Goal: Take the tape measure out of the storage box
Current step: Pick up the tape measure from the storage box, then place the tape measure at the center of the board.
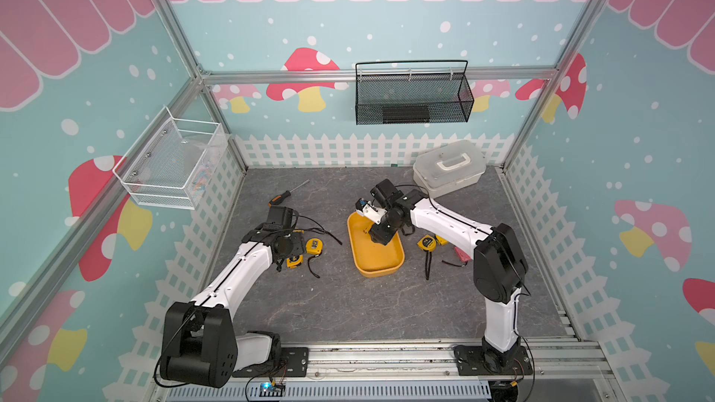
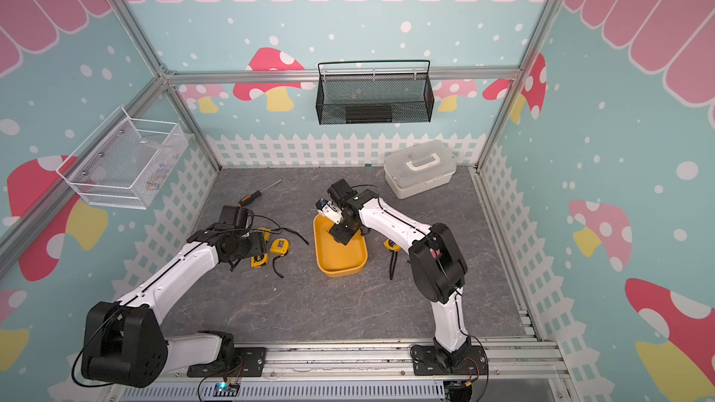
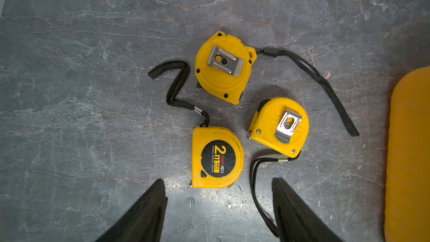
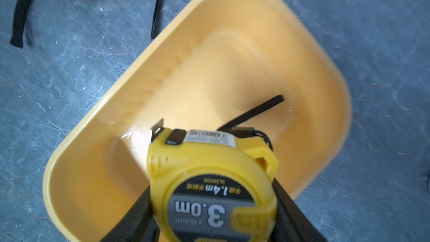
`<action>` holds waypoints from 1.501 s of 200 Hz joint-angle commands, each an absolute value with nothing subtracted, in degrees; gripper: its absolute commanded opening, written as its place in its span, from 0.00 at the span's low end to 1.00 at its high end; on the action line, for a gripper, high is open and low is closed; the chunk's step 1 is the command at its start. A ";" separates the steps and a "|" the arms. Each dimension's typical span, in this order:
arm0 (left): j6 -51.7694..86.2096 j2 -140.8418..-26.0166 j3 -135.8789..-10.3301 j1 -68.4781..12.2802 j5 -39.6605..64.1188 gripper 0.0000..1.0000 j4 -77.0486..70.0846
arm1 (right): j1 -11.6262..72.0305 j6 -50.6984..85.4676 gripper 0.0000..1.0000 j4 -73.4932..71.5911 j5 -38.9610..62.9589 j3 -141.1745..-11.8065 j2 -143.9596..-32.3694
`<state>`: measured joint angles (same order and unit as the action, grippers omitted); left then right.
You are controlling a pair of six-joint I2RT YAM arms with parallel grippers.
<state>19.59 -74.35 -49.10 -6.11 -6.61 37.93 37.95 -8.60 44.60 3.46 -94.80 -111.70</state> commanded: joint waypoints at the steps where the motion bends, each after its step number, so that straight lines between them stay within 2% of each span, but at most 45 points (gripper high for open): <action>1: 20.46 -73.12 -48.43 -5.87 -6.31 0.73 37.75 | 34.79 -9.78 0.51 45.61 3.12 -96.12 -109.48; 70: 20.59 -72.97 -48.45 -5.89 -5.88 0.73 37.84 | 23.52 -11.66 0.51 45.28 1.70 -95.63 -108.54; 123: 20.40 -72.31 -48.17 -5.89 -5.94 0.73 38.04 | 18.55 -12.17 0.50 44.14 0.58 -95.18 -115.31; 300: 20.75 -71.18 -47.02 -5.86 -5.95 0.74 38.14 | 13.66 -13.62 0.51 42.99 -2.29 -87.70 -119.18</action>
<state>19.97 -72.36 -47.88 -6.11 -6.42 37.89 14.17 -13.04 43.46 -1.69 -88.53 -117.99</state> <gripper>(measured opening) 0.734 0.604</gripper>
